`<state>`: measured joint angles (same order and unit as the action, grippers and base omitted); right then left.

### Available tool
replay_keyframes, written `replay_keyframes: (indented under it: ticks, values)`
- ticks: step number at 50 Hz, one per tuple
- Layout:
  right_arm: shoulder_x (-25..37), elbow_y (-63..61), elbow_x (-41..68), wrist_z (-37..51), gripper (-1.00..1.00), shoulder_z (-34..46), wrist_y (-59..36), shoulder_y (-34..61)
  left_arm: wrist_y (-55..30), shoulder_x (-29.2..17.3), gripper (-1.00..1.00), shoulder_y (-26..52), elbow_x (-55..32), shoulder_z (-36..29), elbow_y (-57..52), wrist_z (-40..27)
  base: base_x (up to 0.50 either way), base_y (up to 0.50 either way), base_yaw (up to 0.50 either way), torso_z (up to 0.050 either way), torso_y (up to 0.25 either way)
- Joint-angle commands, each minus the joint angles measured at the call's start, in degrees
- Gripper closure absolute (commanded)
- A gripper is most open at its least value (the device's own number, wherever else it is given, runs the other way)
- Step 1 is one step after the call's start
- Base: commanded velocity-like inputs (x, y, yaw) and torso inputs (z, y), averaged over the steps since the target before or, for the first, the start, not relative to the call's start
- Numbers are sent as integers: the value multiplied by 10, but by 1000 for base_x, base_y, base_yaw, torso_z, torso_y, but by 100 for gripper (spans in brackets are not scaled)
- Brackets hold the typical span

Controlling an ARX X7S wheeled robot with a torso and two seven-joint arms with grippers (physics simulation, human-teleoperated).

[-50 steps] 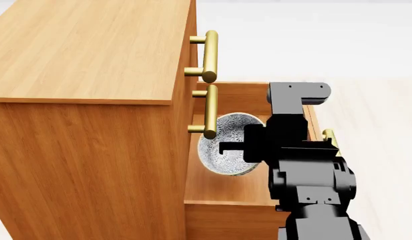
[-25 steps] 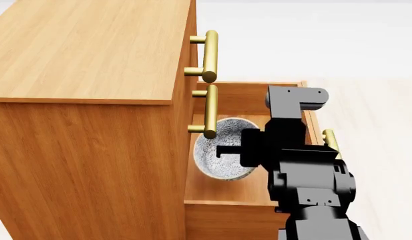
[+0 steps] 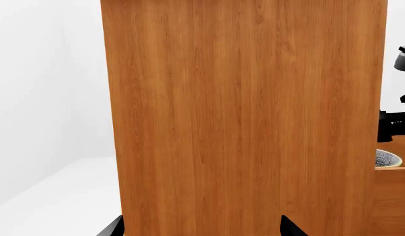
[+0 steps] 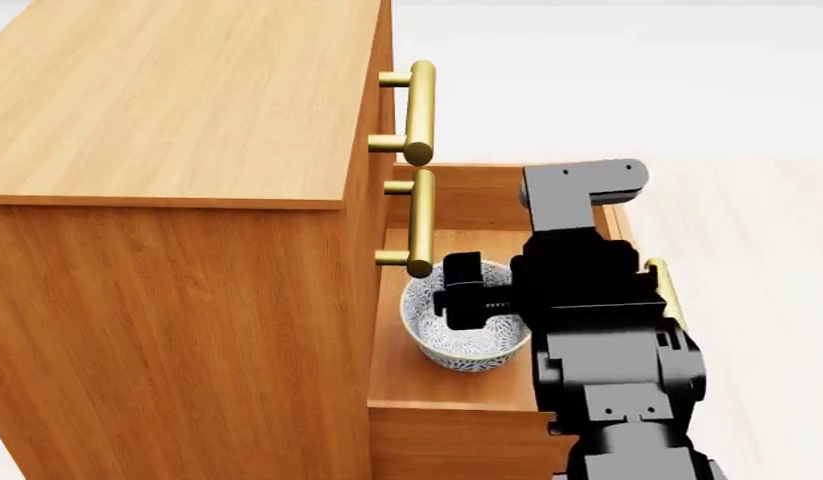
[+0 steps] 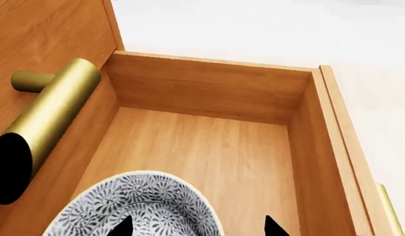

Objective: Put the bowl in the bottom drawer of the cabinet and close it.

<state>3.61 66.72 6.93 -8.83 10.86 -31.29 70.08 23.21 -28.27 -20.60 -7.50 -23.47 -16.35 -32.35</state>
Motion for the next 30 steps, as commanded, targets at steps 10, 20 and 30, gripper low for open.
replay_keyframes:
  ticks: [10, 20, 30]
  values:
    - [18, -118, -21, 11, -100, 37, -27, -37, 3, -1, -100, 0, -1, -2, 2, -1, 0, 0, 0, 0, 0]
    - [43, -224, -21, 17, -100, 39, -67, -62, 8, -1, -100, 1, 0, -3, 8, 0, 0, 0, 0, 0, 0]
    - [71, -326, -21, 46, -100, 23, -104, -77, 4, -3, -100, 0, 0, -3, 2, -3, 0, 0, 0, 0, 0]
